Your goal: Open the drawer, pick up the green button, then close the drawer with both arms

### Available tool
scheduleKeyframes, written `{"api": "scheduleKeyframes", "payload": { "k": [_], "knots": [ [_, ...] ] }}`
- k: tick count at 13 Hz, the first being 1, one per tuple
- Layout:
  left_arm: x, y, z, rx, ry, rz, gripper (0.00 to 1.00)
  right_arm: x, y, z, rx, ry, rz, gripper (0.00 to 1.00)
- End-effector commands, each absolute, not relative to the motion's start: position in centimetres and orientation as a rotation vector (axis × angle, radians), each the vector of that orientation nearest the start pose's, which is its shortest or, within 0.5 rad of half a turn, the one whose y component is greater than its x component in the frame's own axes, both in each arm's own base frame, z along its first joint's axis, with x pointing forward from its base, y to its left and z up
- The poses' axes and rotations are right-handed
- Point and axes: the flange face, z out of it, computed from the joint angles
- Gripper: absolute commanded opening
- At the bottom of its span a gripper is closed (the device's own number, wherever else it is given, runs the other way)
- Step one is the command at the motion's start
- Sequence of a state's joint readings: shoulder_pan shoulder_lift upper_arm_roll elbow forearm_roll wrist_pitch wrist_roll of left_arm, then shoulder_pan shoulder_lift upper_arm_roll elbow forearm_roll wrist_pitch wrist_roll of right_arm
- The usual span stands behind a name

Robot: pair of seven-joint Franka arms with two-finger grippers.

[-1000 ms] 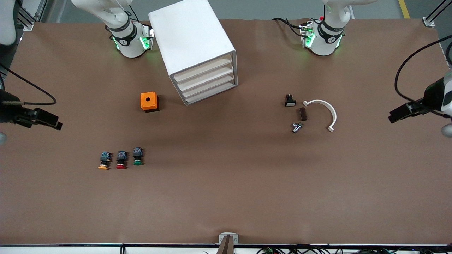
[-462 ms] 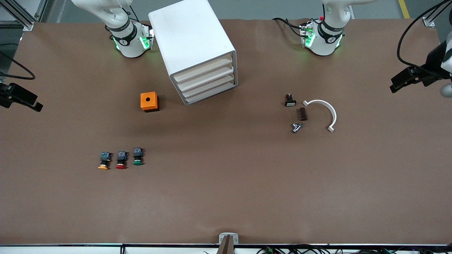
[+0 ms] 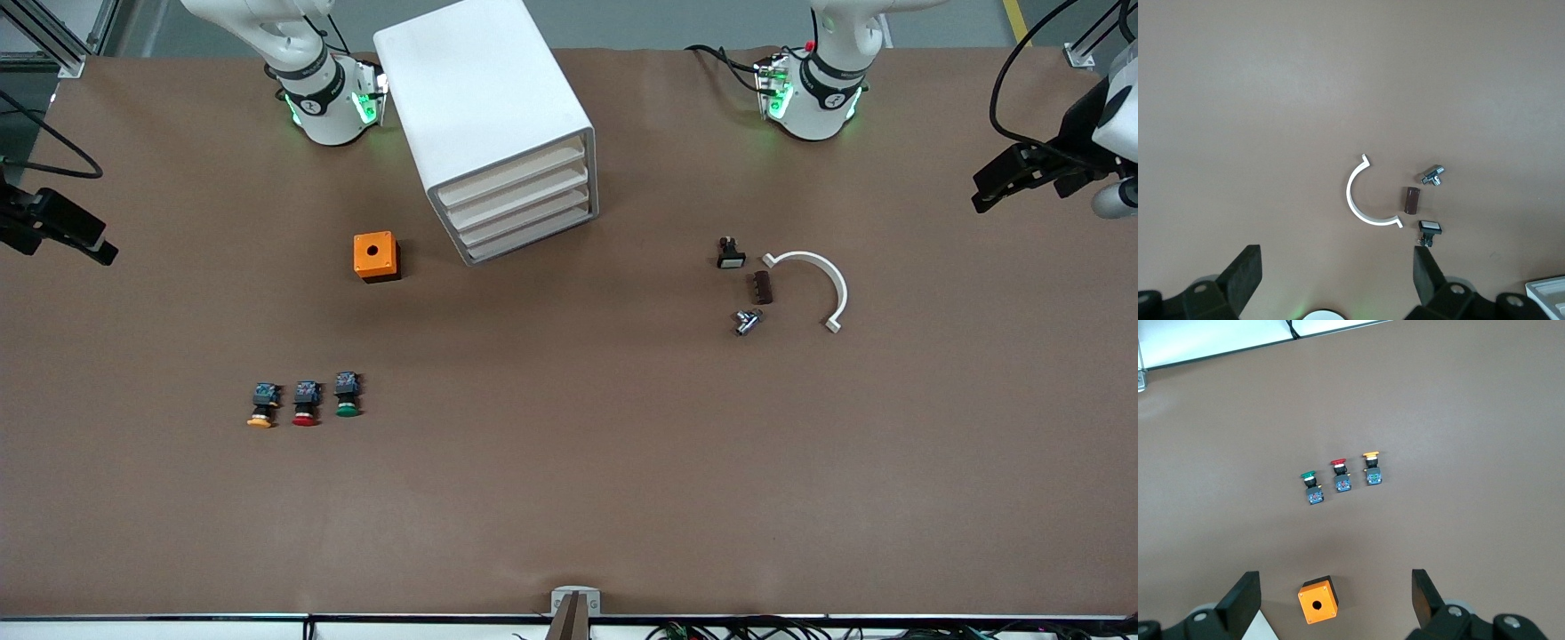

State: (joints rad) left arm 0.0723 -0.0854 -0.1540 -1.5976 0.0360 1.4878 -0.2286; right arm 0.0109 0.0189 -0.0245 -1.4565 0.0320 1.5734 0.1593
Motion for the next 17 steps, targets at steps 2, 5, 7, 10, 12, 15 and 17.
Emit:
{"api": "scheduleKeyframes", "payload": {
  "k": [2, 5, 7, 10, 12, 15, 17],
  "knots": [
    [50.53, -5.03, 65.54, -3.094, -0.183, 0.038, 1.0, 54.45, 0.09, 67.05, -3.116, 0.276, -0.165, 1.0],
    [50.72, -5.54, 66.1, -3.141, -0.176, 0.035, 1.0, 54.29, 0.08, 66.84, -3.116, 0.28, -0.16, 1.0],
    [50.91, -5.43, 66.27, -3.141, -0.184, 0.03, 1.0, 54.12, 0.0, 66.78, -3.114, 0.302, -0.148, 1.0],
    [50.9, -5.37, 66.33, -3.128, -0.189, 0.027, 1.0, 54.04, -0.42, 66.71, -3.115, 0.312, -0.136, 1.0],
    [50.64, -5.43, 66.21, -3.118, -0.183, 0.059, 1.0, 53.99, -0.5, 66.66, -3.115, 0.316, -0.129, 1.0],
    [50.36, -5.49, 66.12, -3.12, -0.095, 0.088, 1.0, 53.99, -0.67, 66.32, -3.12, 0.298, -0.106, 1.0],
    [50.42, -5.41, 65.97, -3.12, -0.097, 0.093, 1.0, 54.09, -0.58, 66.3, -3.12, 0.293, -0.105, 1.0]
  ]
}}
